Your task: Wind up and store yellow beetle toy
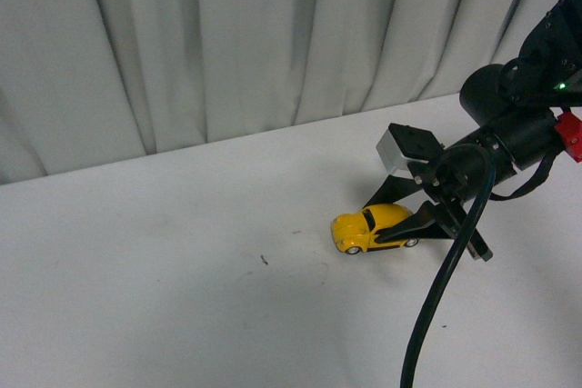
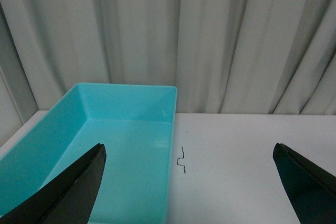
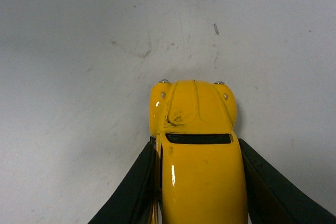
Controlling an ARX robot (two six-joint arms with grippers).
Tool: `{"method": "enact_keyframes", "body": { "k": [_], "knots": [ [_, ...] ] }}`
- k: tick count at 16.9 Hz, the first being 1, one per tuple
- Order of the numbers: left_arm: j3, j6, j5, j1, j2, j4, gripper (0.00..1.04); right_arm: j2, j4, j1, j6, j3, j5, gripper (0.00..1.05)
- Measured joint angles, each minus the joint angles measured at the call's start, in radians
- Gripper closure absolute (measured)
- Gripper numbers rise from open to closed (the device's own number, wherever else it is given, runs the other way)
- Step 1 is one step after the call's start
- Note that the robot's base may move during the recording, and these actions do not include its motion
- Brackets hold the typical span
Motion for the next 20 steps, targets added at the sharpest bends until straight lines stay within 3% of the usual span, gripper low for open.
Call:
{"method": "enact_keyframes", "body": {
  "k": [4,9,13,20],
  "knots": [
    [0.0,0.0,0.0,0.0,0.0,0.0,0.07,-0.021,-0.024,-0.089,-0.014,-0.047,-0.005,0.65],
    [0.0,0.0,0.0,0.0,0.0,0.0,0.07,-0.039,-0.04,-0.134,-0.02,-0.068,-0.009,0.64],
    [0.0,0.0,0.0,0.0,0.0,0.0,0.07,-0.039,-0.029,-0.134,-0.018,-0.075,0.03,0.5],
    [0.0,0.0,-0.001,0.0,0.0,0.0,0.07,-0.033,-0.036,-0.145,-0.016,-0.086,0.04,0.35]
  ]
}}
